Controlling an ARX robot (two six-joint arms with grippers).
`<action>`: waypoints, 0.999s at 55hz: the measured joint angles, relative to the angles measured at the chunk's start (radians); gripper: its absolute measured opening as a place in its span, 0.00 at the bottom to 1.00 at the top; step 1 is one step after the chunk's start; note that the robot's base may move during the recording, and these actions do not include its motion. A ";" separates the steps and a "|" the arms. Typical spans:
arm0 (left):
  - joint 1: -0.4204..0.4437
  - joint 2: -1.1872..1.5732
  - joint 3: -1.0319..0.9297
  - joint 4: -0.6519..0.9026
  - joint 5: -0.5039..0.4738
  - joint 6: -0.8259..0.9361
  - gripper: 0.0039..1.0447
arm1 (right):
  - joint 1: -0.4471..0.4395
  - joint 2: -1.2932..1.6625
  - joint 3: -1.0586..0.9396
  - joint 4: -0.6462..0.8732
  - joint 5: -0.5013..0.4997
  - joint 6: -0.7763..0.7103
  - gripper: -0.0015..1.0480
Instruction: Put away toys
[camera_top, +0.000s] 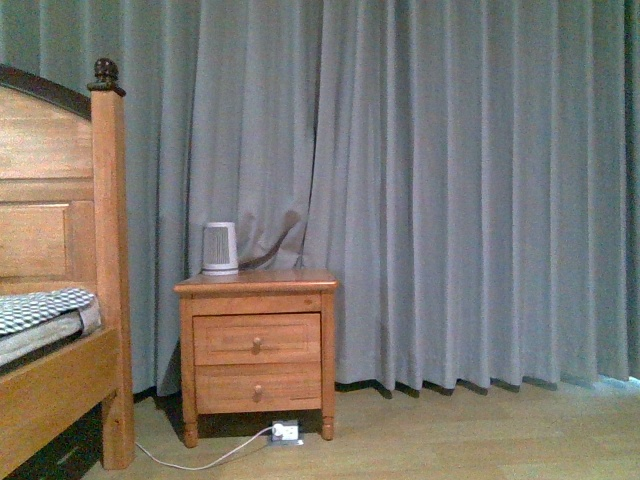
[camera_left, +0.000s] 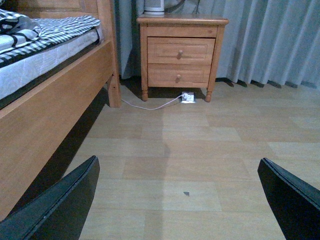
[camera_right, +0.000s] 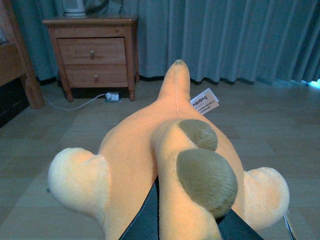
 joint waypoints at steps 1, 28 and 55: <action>0.000 0.000 0.000 0.000 0.000 0.000 0.94 | 0.000 0.000 0.000 0.000 0.000 0.000 0.07; 0.000 0.000 0.000 0.000 -0.001 0.000 0.94 | 0.000 0.000 0.000 0.000 0.000 0.000 0.07; 0.000 0.000 0.000 0.000 0.000 0.000 0.94 | 0.000 0.000 0.000 0.000 0.000 0.000 0.07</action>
